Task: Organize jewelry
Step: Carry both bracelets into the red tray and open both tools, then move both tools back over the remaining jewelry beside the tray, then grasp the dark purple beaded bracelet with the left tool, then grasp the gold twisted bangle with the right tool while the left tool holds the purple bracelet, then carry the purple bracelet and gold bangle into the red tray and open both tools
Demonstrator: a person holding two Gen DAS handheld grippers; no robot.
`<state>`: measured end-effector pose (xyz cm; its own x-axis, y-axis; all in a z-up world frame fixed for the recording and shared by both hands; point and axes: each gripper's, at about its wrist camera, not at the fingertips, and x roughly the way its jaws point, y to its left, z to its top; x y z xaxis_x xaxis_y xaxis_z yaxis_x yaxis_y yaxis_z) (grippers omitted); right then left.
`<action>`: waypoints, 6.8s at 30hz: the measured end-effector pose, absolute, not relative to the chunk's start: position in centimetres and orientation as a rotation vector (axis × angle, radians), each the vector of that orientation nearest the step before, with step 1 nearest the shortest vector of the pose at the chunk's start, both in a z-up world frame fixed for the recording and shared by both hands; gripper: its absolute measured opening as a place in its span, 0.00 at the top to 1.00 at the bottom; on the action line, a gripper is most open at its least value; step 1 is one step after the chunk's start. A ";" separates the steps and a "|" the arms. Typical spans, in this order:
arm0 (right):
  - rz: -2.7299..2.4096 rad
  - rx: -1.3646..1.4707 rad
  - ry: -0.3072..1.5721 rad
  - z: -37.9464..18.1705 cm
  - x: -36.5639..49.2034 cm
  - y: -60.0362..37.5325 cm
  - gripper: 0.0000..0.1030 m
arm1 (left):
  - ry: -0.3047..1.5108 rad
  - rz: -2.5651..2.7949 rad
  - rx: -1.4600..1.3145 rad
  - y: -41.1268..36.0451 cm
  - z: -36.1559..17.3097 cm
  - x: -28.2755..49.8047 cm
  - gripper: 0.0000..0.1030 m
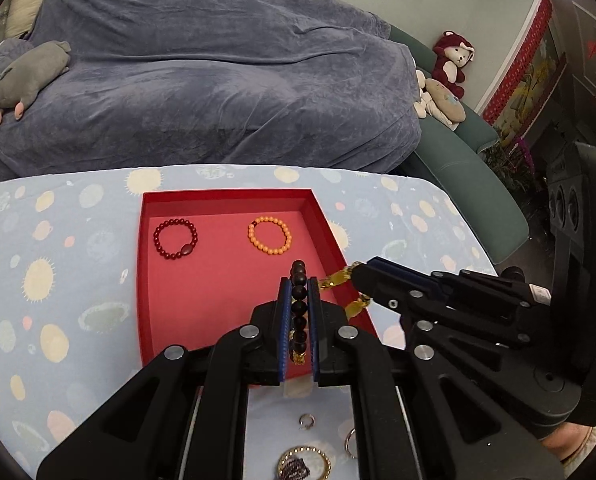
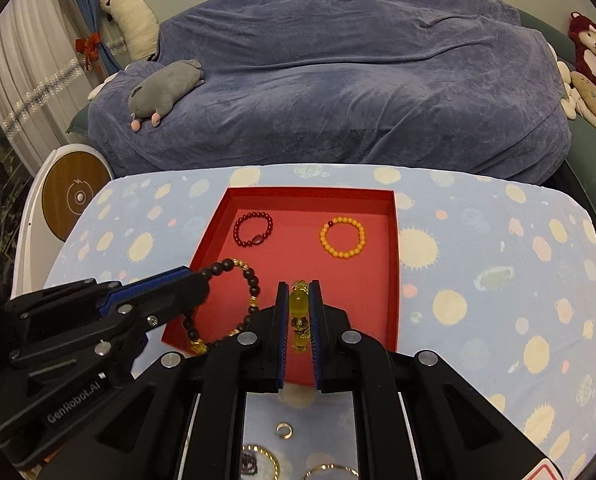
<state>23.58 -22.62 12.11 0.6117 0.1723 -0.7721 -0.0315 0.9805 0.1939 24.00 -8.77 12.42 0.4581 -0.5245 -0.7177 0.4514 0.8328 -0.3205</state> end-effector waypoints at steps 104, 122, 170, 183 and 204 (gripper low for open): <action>-0.025 0.169 1.125 0.1 3.6 -21.9 0.64 | 1.101 -0.423 0.012 -5.7 -0.9 8.0 0.86; 0.033 0.146 1.130 0.1 3.9 -19.4 0.64 | 1.027 -0.428 -0.063 -2.5 2.2 7.1 0.97; 0.093 0.044 1.126 -1.5 6.8 -14.0 0.48 | 1.083 -0.334 -0.140 2.1 -0.7 8.5 0.93; 0.086 0.089 1.079 1.0 5.7 -15.9 0.49 | 1.047 -0.390 -0.148 0.9 2.0 7.9 0.97; 0.055 0.148 0.936 8.1 12.9 -21.1 0.48 | 0.877 -0.455 -0.143 -3.6 10.7 15.7 0.97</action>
<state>12.88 -21.06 8.15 0.5923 0.1112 -0.7980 0.0174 0.9884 0.1506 15.68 -3.61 10.72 0.5514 -0.4405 -0.7084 0.3254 0.8955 -0.3035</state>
